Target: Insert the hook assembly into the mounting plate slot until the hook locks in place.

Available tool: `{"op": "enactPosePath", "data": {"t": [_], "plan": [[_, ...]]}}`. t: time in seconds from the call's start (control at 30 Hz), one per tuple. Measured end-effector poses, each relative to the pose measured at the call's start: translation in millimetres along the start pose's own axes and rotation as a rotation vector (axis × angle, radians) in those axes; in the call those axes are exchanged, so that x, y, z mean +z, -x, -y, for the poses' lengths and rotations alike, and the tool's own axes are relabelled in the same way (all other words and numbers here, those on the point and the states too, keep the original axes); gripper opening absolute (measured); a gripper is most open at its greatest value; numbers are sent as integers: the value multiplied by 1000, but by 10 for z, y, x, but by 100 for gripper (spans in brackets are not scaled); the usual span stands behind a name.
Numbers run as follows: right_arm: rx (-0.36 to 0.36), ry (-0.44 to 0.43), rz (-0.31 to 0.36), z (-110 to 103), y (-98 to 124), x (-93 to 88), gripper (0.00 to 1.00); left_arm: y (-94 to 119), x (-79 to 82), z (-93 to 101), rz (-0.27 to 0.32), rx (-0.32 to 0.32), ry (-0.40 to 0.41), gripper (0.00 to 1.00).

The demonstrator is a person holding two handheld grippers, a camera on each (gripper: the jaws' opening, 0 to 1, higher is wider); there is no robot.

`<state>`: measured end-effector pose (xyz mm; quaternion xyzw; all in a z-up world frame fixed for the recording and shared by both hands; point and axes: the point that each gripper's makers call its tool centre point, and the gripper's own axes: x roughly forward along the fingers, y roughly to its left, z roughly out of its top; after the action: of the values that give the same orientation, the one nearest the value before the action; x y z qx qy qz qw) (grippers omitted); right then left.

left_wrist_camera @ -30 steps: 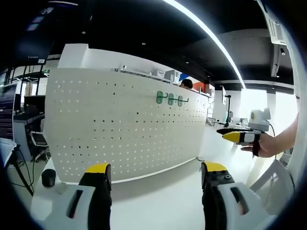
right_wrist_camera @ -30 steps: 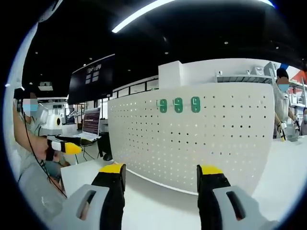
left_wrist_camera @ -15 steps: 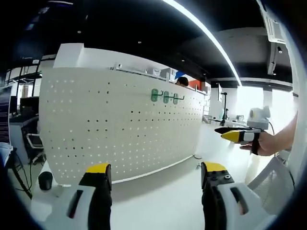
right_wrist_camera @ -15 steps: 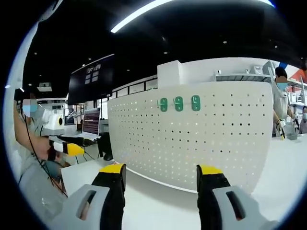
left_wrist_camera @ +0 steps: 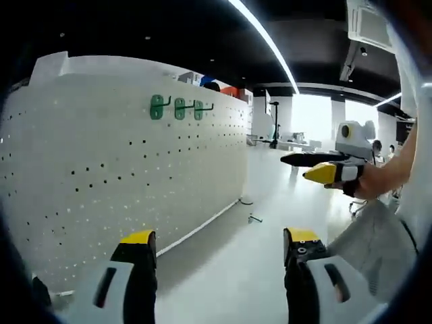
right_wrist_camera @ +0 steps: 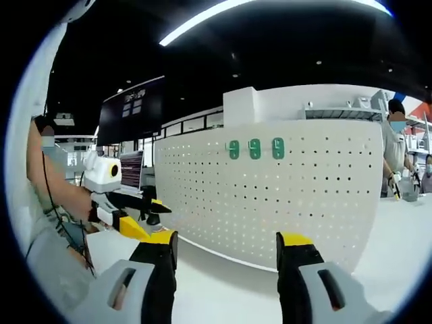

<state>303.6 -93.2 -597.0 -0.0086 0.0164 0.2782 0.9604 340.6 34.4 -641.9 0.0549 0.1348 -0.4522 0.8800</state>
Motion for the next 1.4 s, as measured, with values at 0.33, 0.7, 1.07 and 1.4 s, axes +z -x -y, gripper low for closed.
{"op": "enactPosePath", "data": {"t": [0.33, 0.7, 1.07, 1.4], "plan": [[2, 2, 10, 13, 69, 17, 58, -680, -110, 189, -171, -177, -137, 80], [-54, -3, 22, 158, 170, 37, 58, -1214, -183, 407, -270, -329, -268, 76], [-84, -4, 21, 204, 263, -6, 57, -1608, -303, 558, -347, -431, -324, 74], [-107, -5, 25, 257, 310, -9, 57, -1846, -451, 638, -409, -487, -368, 73]]}}
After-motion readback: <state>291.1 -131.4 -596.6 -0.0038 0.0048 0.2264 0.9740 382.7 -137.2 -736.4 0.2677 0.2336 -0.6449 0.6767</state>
